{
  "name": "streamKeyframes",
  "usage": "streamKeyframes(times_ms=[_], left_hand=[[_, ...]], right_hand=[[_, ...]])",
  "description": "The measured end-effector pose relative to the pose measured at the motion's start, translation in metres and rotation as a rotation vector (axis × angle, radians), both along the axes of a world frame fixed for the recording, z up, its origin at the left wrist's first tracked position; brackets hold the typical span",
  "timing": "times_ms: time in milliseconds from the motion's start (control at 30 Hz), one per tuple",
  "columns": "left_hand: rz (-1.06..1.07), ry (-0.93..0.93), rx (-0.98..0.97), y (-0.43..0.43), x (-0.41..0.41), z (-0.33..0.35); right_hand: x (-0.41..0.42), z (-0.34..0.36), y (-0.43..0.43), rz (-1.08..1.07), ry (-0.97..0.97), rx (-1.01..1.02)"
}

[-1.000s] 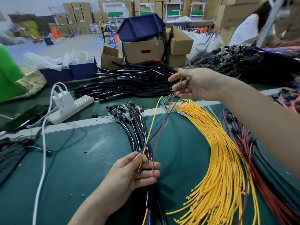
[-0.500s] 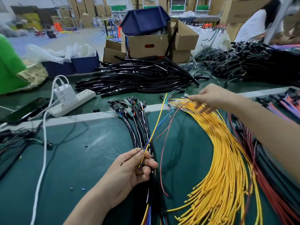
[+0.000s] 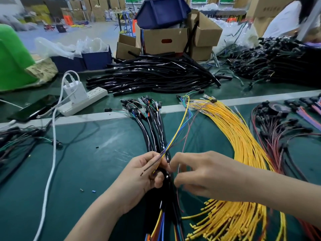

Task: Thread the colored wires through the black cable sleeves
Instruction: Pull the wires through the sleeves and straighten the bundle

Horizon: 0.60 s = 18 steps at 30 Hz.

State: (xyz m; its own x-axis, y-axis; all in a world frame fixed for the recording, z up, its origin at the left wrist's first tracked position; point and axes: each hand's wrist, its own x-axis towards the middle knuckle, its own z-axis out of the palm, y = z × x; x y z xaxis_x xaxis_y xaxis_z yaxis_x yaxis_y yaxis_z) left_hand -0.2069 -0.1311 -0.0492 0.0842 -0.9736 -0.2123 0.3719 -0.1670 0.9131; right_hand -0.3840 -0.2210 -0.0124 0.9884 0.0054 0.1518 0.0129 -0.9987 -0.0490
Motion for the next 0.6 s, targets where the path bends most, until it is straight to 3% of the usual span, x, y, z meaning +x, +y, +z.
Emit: streamKeyframes(times_ms=[500,600], left_hand=[[-0.013,-0.007,0.063,0.0,0.0,0.004],[-0.022,-0.001,0.063,-0.001,0.0,0.003]], right_hand=[[0.015,0.003,0.011,0.242,0.296,-0.25],[0.017,0.002,0.009,0.228,0.189,-0.227]])
